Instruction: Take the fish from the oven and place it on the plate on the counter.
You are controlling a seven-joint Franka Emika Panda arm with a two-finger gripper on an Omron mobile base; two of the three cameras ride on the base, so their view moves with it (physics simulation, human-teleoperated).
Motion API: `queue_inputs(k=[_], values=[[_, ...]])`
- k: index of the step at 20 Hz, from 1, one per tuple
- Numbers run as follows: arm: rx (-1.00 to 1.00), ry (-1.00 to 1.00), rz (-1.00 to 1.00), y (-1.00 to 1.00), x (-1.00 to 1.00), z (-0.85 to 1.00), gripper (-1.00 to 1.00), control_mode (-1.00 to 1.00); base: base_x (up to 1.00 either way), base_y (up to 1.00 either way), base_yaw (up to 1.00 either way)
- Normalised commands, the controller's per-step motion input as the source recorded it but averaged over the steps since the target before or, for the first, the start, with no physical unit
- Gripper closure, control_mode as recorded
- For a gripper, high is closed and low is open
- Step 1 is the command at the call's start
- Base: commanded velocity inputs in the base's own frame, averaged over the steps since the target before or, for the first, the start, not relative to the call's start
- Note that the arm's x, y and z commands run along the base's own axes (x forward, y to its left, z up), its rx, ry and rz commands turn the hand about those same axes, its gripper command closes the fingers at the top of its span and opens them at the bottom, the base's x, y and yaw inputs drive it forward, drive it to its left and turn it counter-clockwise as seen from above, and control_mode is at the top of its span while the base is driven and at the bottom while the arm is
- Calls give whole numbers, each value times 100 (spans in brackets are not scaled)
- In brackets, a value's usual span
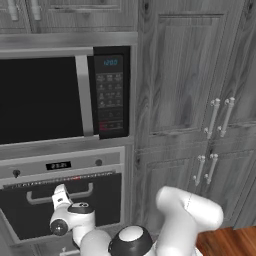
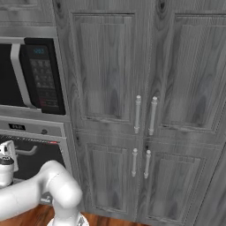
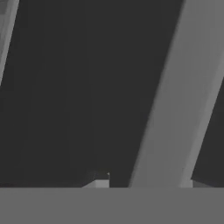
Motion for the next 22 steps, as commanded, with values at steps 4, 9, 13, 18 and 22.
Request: queue_inputs(k=[4, 9, 13, 18, 22], values=[[4, 10, 0, 0, -69, -84, 100, -100, 0, 0, 0], [2, 12, 0, 0, -64, -83, 100, -100, 0, 0, 0], [0, 14, 0, 0, -64, -97, 100, -100, 0, 0, 0], [0, 18, 0, 0, -66, -100, 100, -100, 0, 0, 0], [0, 21, 0, 0, -70, -100, 100, -100, 0, 0, 0]])
